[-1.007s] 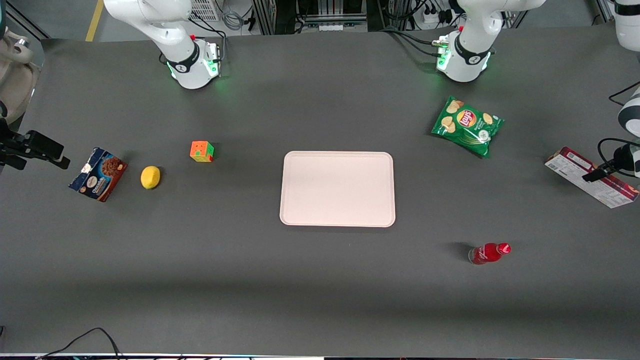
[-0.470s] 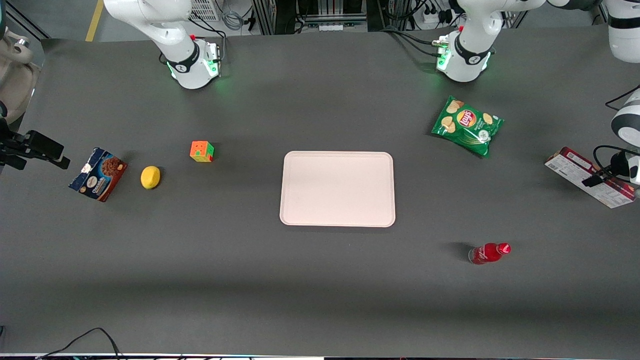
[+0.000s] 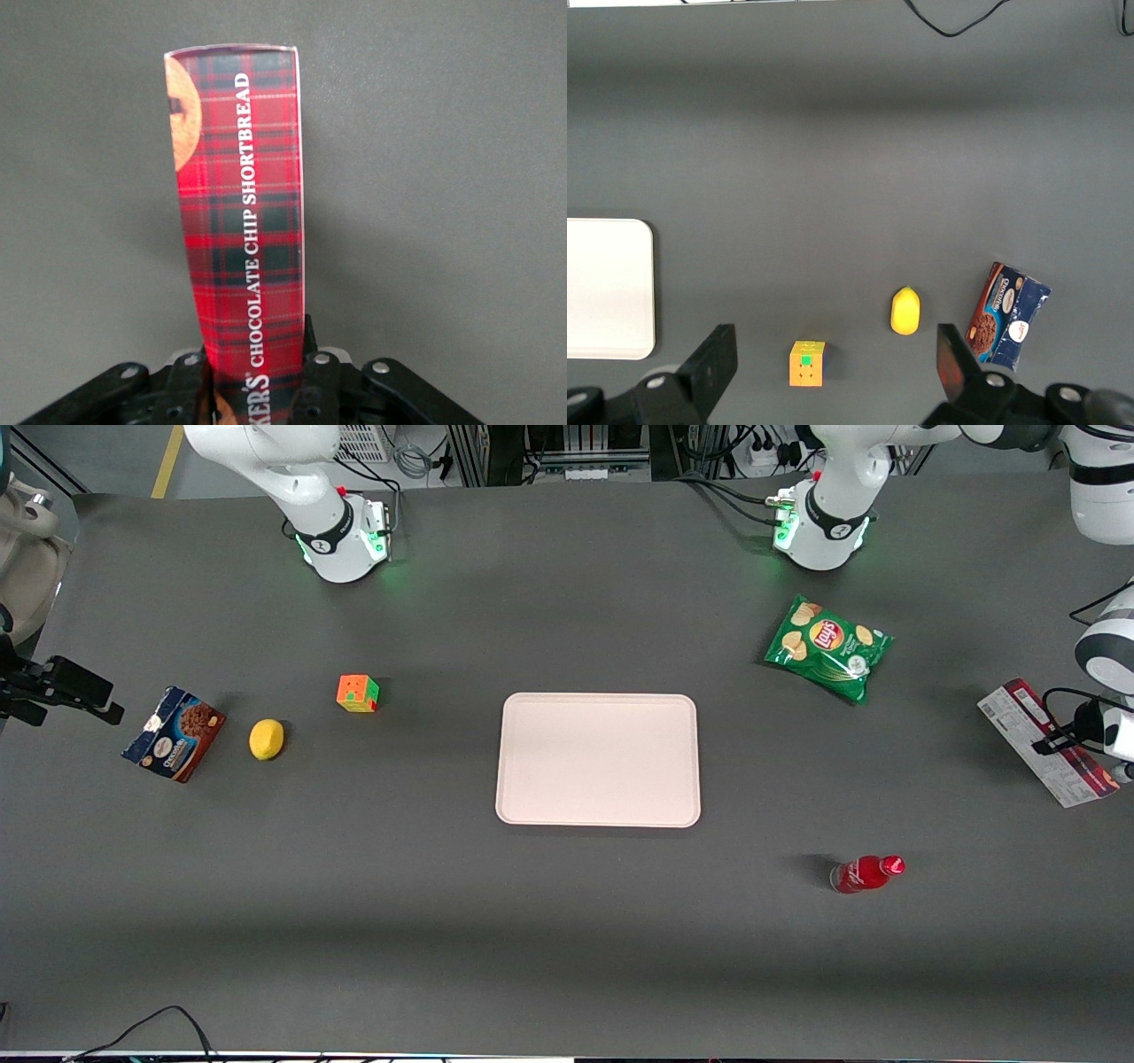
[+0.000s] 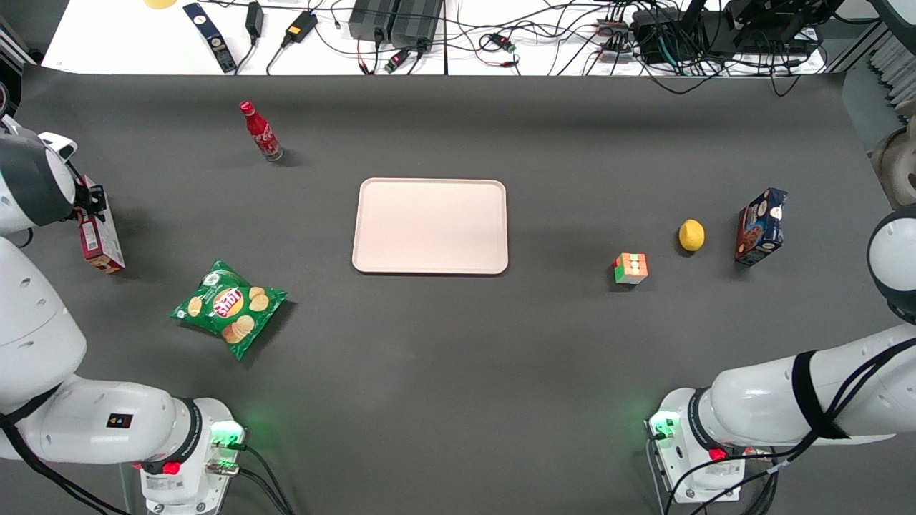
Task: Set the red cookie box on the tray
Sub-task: 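Lift the shortbread box upright with the left gripper, then carry the box with the left gripper over the white tray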
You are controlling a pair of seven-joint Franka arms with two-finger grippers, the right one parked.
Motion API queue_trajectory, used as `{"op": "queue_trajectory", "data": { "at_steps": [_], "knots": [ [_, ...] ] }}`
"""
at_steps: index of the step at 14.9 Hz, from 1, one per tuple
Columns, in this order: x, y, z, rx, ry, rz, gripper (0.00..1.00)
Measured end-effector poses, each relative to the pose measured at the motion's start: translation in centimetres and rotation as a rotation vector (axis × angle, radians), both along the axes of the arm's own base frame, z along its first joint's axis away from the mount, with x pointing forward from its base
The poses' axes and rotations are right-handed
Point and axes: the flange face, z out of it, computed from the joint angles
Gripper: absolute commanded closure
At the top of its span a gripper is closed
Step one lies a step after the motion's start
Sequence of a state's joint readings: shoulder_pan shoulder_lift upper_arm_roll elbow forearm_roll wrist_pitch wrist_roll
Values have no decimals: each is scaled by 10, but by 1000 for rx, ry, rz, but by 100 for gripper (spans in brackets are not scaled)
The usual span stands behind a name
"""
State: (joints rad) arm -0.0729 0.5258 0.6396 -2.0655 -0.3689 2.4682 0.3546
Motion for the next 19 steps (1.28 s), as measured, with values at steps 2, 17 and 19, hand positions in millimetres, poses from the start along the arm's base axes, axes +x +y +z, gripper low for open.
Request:
{"op": "queue_trajectory", "data": {
  "at_steps": [2,17,19],
  "knots": [
    [1,0,0,0,0,-6,78],
    [103,-165,157,-240,91,-397,93],
    [112,-240,192,-247,88,-476,93]
  ]
}}
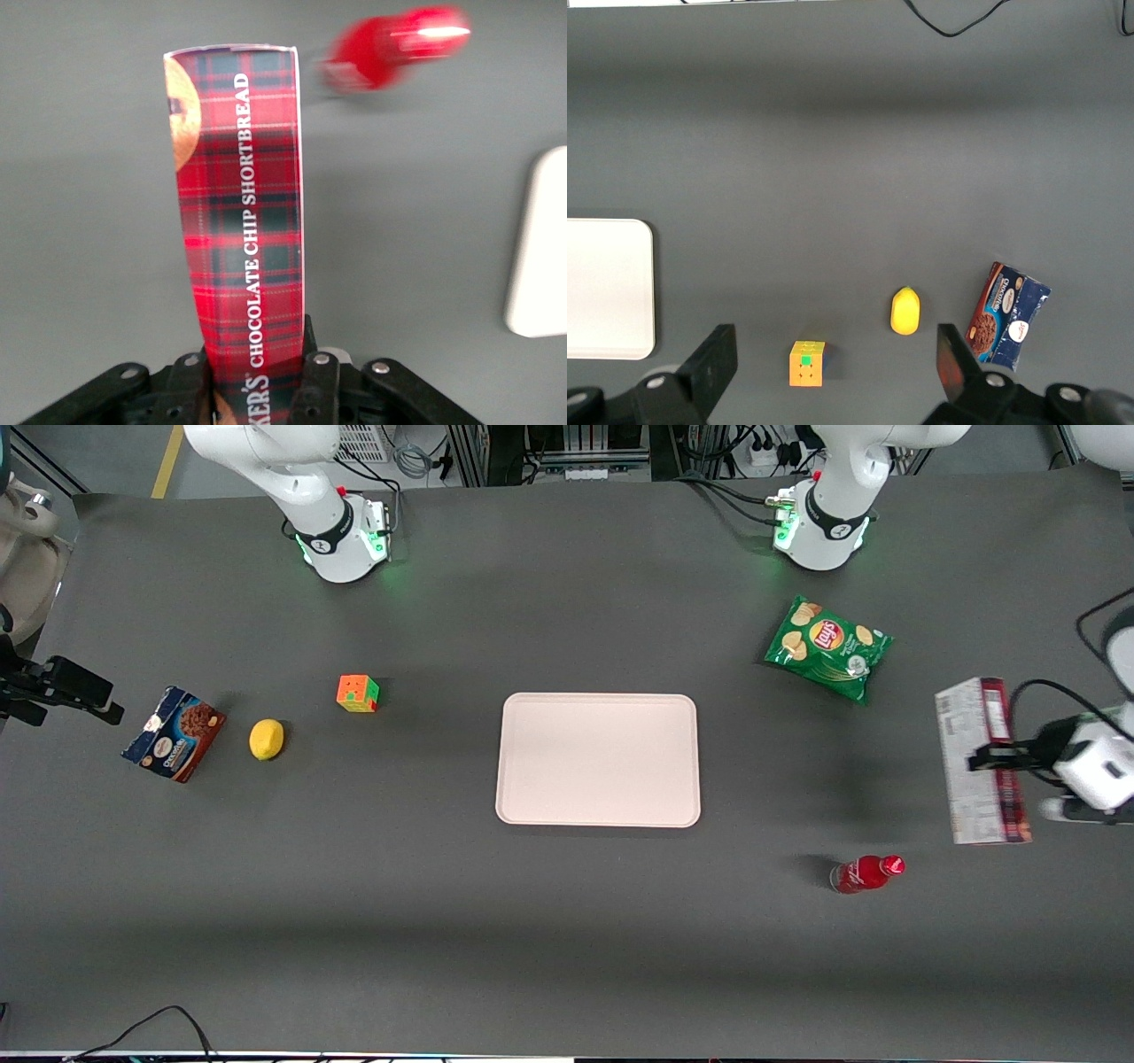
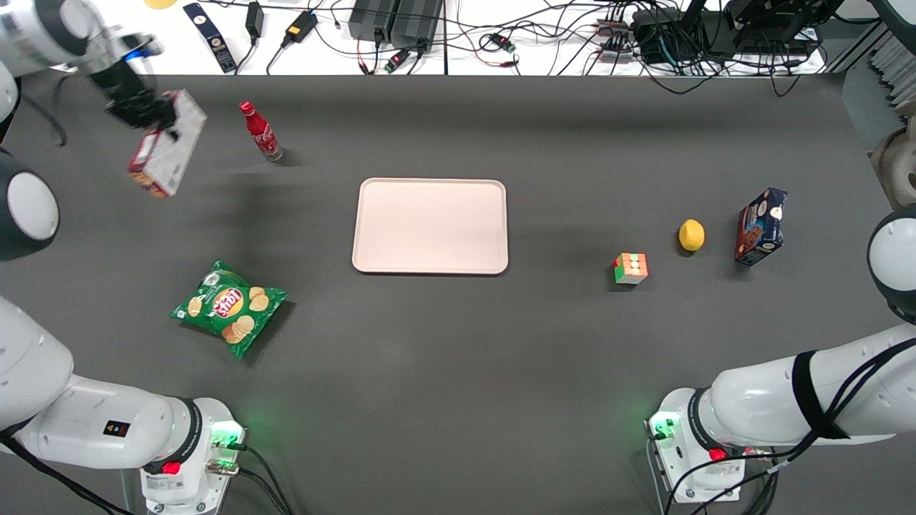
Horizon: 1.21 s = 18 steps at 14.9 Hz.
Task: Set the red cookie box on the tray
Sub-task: 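Carry the box with the left gripper over the white tray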
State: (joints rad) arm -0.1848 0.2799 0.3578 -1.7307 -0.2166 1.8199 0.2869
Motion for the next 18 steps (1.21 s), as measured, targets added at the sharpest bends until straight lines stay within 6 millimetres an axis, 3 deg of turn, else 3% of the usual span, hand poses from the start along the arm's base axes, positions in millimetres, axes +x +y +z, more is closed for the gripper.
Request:
{"op": "queue_trajectory", "data": {
  "at_steps": [3,5,7,9,11,15,18],
  "knots": [
    [-8,-138,60,48,0,-28,93],
    [-24,-217,87,59,-13,-19,93],
    [-42,-281,91,64,-13,14,93],
    [-54,-332,81,59,-29,34,93],
    [-56,-360,52,51,-41,33,93],
    [-58,-387,-27,46,-68,40,92],
    [-74,-408,-81,55,-113,51,90]
  ]
}}
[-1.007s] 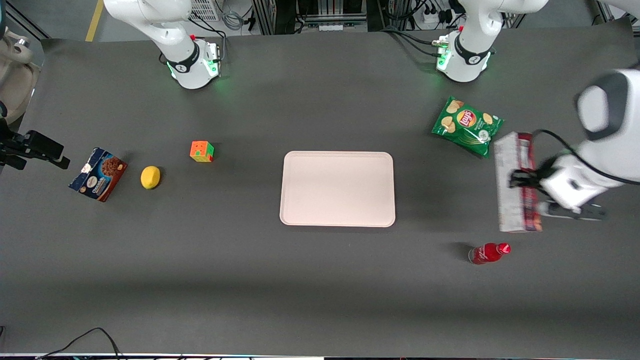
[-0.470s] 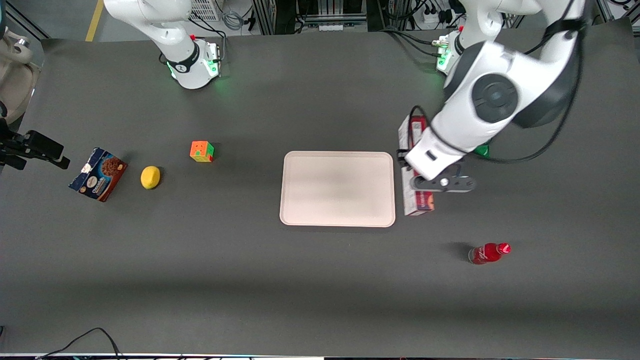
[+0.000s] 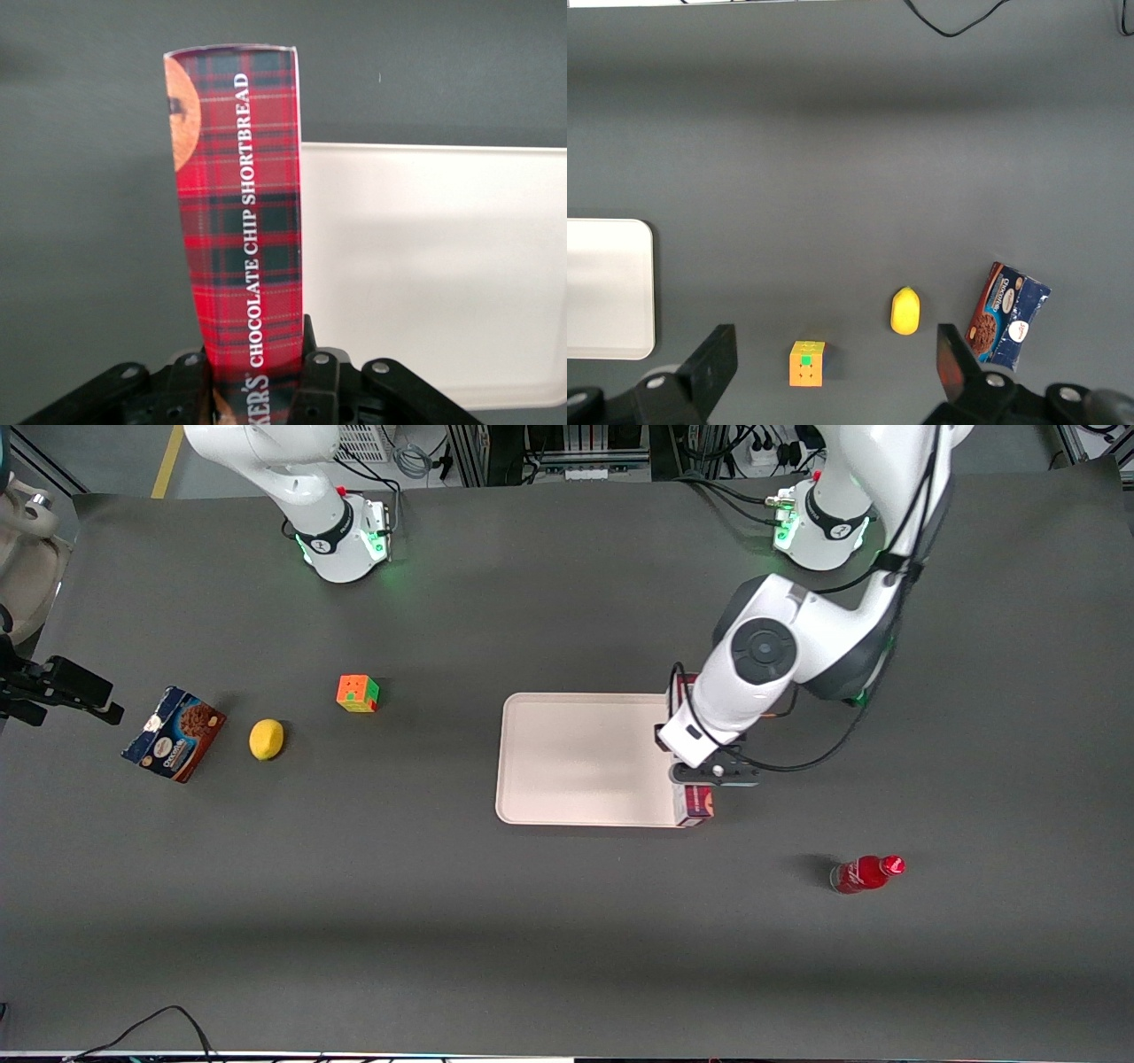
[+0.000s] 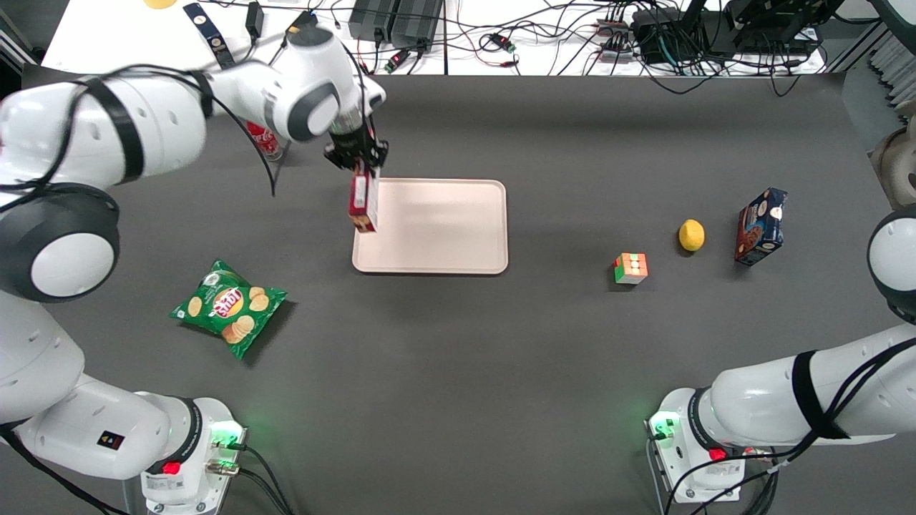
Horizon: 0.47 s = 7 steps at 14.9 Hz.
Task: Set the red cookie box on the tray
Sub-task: 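Carry the box with the left gripper over the white tray, then lower the box onto the tray and open the left gripper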
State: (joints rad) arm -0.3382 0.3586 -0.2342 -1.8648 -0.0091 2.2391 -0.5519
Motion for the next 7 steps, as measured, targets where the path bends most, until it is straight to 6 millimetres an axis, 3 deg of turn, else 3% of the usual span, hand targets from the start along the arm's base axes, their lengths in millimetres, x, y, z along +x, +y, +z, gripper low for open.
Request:
{"op": "queue_trajectory", "data": {
  "at_steps": [3,7],
  "knots": [
    [-22,-14,-46,-11,1,6,90],
    [-35,-14,-76,-6,18,7,89]
  ]
}}
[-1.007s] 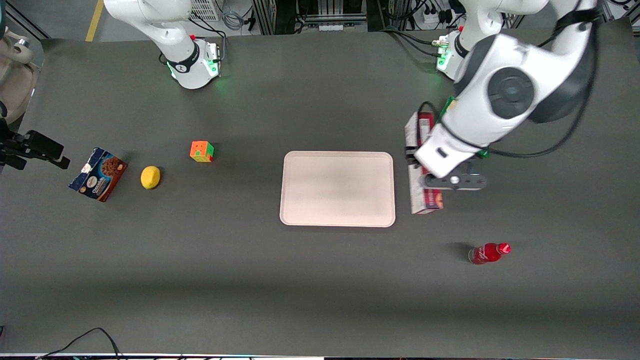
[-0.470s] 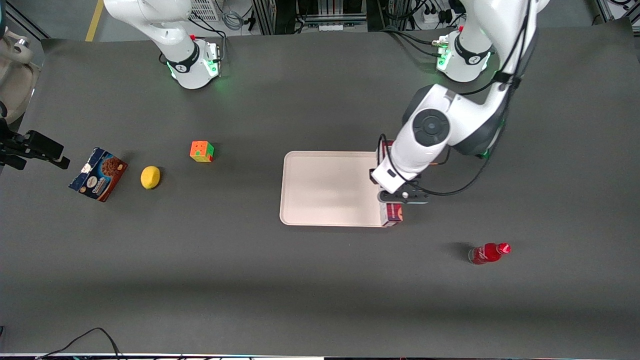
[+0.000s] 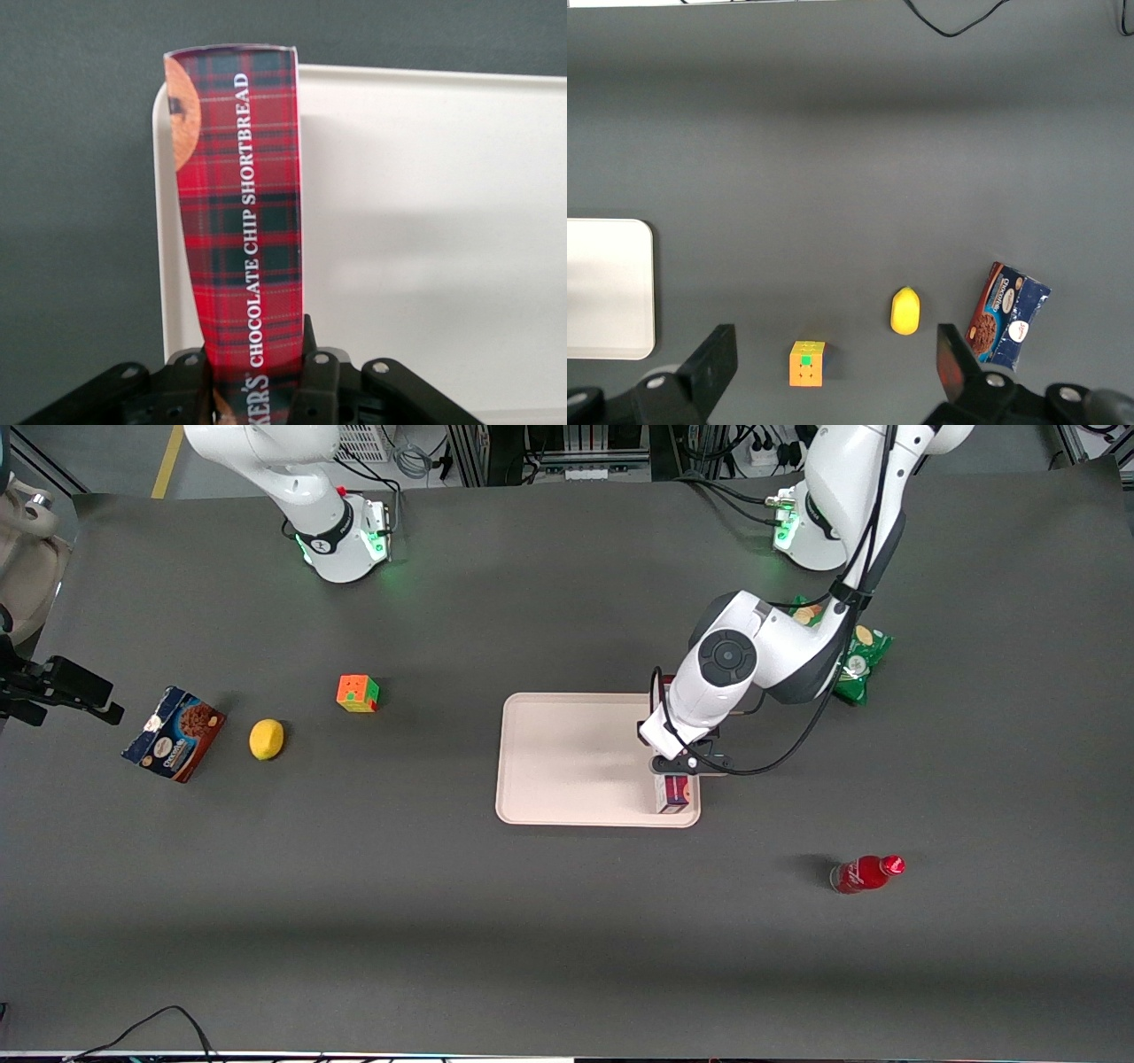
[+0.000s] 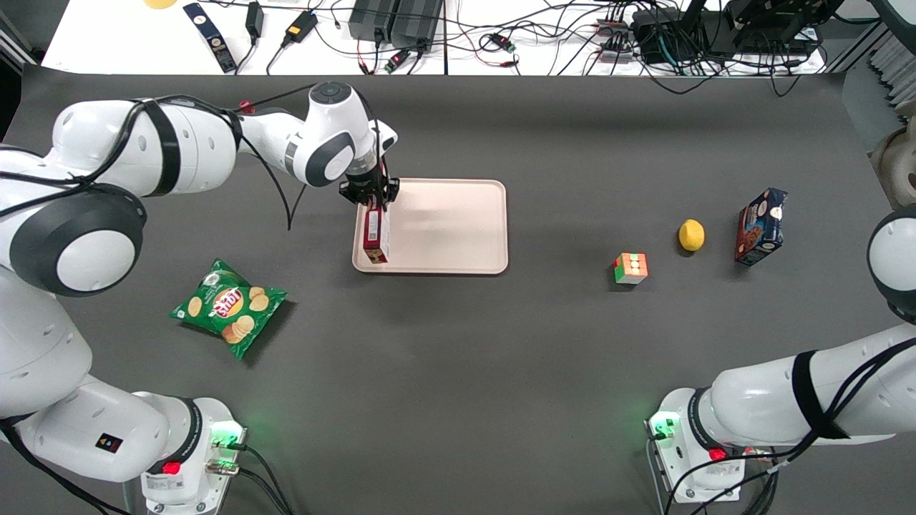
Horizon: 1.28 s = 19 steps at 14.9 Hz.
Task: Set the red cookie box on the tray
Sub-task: 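Lower the box onto the tray and open the left gripper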
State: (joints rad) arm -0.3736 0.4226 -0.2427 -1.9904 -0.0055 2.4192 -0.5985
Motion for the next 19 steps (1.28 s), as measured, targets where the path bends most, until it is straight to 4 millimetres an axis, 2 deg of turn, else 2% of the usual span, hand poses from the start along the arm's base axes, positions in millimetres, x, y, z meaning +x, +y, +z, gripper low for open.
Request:
{"op": "queue_trajectory", "data": {
  "at_steps": [6,8,9,17,19],
  "knots": [
    [-1,0,-7,-14,-20,8,88],
    [-1,1,-12,-7,-24,0,82],
    [-1,1,-14,-3,-29,-5,77],
    [9,12,-20,8,-58,-3,0],
    [12,15,-21,9,-64,3,0]
  ]
}}
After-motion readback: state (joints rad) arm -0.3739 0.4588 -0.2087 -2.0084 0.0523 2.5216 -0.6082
